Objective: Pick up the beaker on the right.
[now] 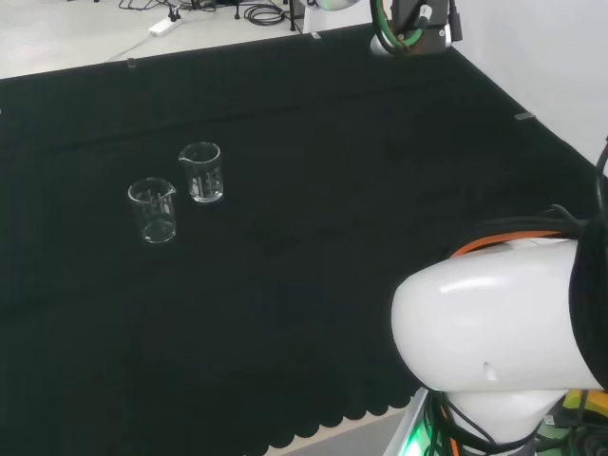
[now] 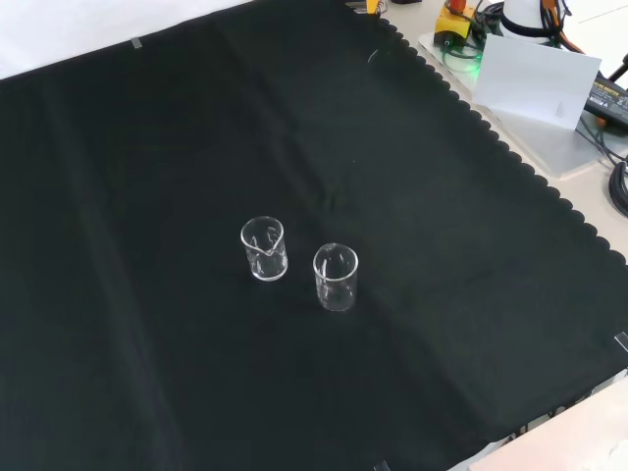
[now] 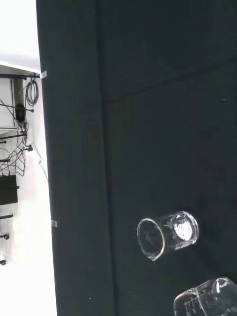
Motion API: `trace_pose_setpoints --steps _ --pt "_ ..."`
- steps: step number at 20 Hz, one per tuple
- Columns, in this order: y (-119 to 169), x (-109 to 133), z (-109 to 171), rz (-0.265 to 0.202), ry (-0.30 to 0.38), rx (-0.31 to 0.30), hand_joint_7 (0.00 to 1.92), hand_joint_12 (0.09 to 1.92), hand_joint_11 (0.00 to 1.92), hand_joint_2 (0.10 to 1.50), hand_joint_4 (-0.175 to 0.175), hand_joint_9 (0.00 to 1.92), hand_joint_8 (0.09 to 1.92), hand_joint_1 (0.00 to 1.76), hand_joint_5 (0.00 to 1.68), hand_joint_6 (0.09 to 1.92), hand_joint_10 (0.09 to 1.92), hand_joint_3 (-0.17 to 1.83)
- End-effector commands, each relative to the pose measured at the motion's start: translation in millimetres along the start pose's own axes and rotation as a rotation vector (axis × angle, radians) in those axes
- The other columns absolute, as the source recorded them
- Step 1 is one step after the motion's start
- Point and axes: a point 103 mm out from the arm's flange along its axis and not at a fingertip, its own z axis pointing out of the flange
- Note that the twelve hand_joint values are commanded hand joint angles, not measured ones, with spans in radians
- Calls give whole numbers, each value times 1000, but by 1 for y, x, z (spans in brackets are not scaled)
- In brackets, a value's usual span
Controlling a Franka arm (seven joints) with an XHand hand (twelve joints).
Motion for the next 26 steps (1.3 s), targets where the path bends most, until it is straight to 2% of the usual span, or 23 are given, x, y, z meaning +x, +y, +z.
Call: trace_pose_setpoints --steps 1,7,11,16,20,24,26 --pt "59 0 58 -15 51 21 134 1086 0 1108 -19 210 488 383 233 87 652 188" --pt "128 -10 103 -80 93 35 138 1123 0 1087 -23 226 501 408 240 87 656 199" --pt "160 -3 134 -133 114 51 137 1134 0 1062 -24 231 505 436 241 87 657 199" --pt "188 14 178 -176 160 86 146 1156 0 1017 -24 249 518 497 241 87 661 200" --pt "204 23 204 -222 202 99 155 1184 0 976 -24 267 533 545 242 87 662 216" --pt "218 27 231 -247 249 134 158 1193 0 918 -24 278 540 620 241 87 663 212" --pt "225 28 245 -256 271 148 155 1201 0 848 -25 288 551 659 239 87 656 295"
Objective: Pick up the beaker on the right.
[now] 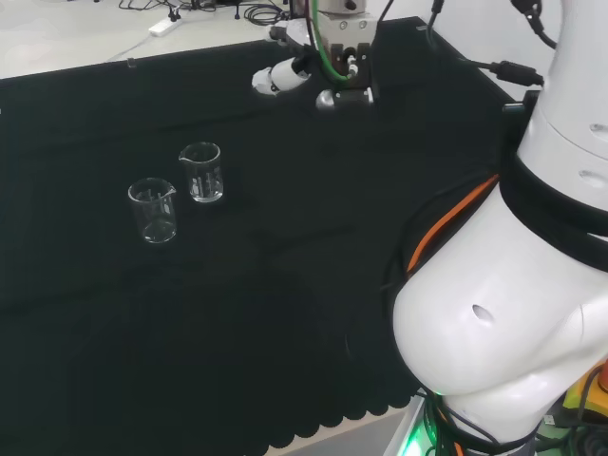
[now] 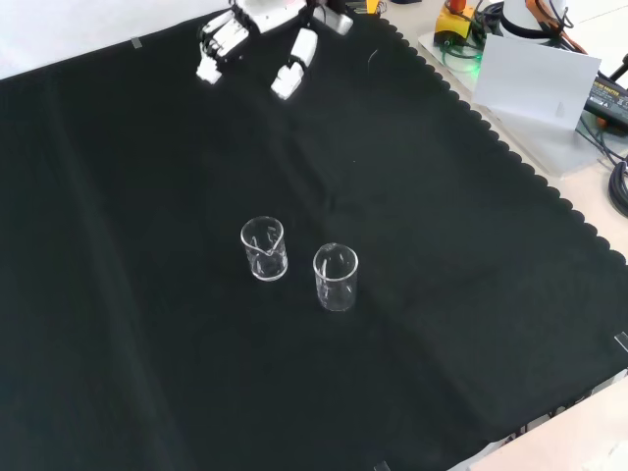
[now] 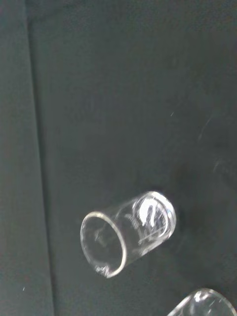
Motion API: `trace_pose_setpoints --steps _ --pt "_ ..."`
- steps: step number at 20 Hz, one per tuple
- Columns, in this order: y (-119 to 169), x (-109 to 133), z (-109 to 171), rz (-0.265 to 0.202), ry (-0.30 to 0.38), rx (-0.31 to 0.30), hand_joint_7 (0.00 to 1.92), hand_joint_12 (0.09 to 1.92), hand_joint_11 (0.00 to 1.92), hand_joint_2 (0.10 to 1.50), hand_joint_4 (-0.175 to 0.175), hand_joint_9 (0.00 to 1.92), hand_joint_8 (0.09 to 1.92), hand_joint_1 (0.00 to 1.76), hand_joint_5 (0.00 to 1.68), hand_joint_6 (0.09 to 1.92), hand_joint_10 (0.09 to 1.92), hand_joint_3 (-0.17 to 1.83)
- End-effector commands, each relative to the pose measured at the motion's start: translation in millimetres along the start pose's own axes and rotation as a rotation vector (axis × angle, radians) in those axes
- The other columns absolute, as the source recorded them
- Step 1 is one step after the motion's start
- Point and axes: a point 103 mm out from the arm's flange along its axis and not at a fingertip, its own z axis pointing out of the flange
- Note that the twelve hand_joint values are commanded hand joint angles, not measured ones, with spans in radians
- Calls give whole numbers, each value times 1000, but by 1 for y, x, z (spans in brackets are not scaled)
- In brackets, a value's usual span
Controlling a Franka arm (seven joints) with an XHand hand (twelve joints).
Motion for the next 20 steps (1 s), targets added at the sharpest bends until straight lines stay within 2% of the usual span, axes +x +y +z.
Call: trace_pose_setpoints --steps 1,6,12,20 --pt "80 -6 69 -130 176 -6 153 1208 0 806 -25 294 556 675 237 87 654 359" --pt "100 -5 97 -192 245 9 159 1227 0 686 -26 310 569 721 234 87 656 535" --pt "114 2 124 -256 276 41 162 1230 0 648 -26 308 572 739 227 87 656 560" --pt "122 8 161 -299 343 80 160 1227 0 611 -25 305 572 753 220 87 656 571"
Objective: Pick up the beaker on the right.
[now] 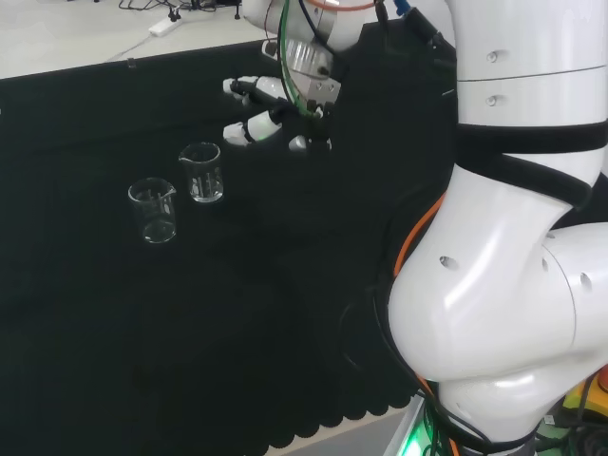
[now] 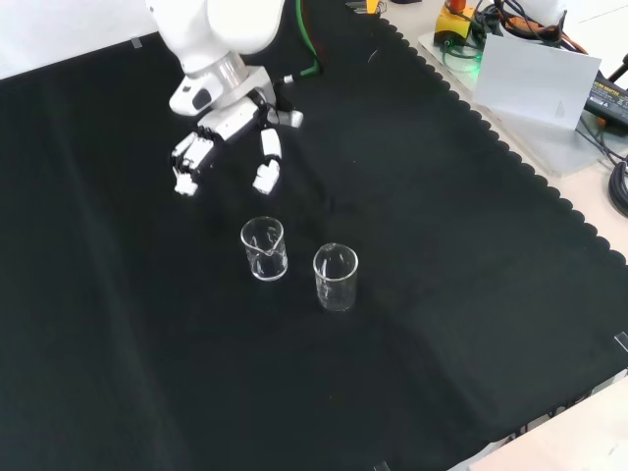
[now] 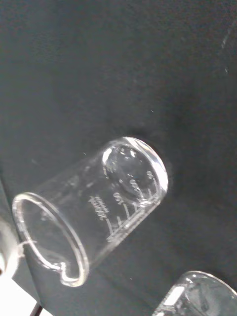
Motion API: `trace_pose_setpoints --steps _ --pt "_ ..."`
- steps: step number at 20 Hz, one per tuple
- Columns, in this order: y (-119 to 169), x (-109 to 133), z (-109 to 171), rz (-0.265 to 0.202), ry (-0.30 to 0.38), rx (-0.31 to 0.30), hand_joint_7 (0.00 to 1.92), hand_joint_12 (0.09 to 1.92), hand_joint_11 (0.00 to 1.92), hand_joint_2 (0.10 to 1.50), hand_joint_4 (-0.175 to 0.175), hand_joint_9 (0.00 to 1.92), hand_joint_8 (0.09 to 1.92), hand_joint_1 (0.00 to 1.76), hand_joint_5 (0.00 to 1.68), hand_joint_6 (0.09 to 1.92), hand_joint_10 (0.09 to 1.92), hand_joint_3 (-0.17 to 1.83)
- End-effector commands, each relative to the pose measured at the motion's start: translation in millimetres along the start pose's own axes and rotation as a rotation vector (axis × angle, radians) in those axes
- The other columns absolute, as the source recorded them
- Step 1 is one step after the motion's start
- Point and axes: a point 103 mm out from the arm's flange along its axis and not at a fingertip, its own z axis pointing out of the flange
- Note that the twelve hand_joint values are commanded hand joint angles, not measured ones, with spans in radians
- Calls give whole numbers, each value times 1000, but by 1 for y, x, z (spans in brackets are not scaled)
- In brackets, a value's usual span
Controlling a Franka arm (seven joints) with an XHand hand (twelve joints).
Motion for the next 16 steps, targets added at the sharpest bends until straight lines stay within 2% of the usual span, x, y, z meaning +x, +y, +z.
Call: trace_pose_setpoints --steps 1,5,9,12,16 --pt "12 -3 28 -53 94 12 160 1227 0 606 -25 306 572 752 218 87 656 572" --pt "12 -5 37 -81 125 32 160 1226 0 586 -25 311 572 727 215 87 656 574" --pt "10 3 48 -137 163 49 161 1227 0 560 -25 323 573 685 213 87 659 569" --pt "11 10 60 -189 233 48 202 1240 0 548 -29 361 590 683 219 87 663 561" --pt "11 12 74 -221 276 44 237 1274 0 535 -31 397 604 699 226 87 652 550"
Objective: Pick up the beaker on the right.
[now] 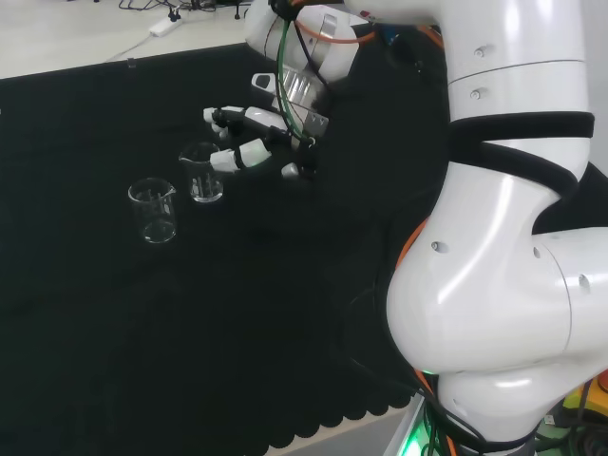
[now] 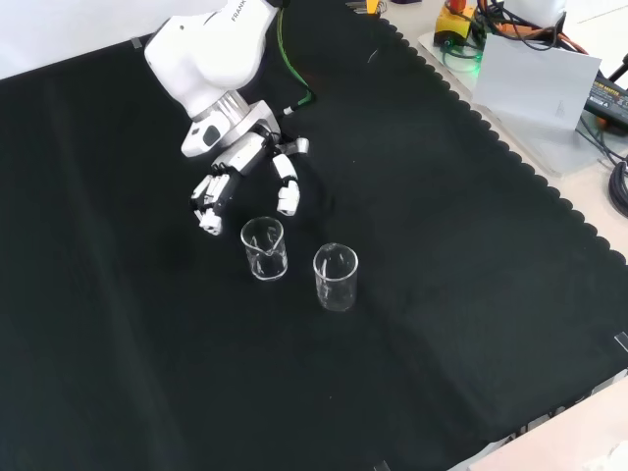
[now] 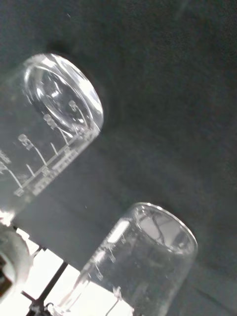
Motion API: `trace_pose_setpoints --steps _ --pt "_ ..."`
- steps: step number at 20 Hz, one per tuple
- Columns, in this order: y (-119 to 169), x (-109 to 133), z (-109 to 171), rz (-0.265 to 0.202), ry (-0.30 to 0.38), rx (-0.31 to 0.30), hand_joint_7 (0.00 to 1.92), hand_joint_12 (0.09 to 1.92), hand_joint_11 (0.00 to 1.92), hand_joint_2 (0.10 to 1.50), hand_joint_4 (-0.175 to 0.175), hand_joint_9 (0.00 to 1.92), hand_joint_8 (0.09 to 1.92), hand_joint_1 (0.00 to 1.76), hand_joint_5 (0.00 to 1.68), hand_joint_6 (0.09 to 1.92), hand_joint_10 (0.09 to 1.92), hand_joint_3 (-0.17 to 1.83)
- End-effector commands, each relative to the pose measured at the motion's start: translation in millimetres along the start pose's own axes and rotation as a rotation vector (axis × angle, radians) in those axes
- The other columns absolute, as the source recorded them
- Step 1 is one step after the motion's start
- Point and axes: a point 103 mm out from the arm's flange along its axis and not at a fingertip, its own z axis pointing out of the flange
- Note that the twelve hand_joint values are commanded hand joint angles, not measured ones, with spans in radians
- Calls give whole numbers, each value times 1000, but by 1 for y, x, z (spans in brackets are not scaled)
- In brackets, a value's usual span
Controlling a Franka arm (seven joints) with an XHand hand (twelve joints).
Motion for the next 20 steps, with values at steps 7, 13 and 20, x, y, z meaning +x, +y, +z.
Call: trace_pose_setpoints --steps 7,13,20 --pt "8 2 31 -50 64 -50 213 1249 0 522 -32 314 592 758 259 87 615 538" --pt "17 2 40 -48 73 -124 218 1229 0 518 -31 296 589 884 336 87 615 545" --pt "24 1 45 -50 140 -128 315 1262 0 504 -35 379 595 897 448 87 621 591"
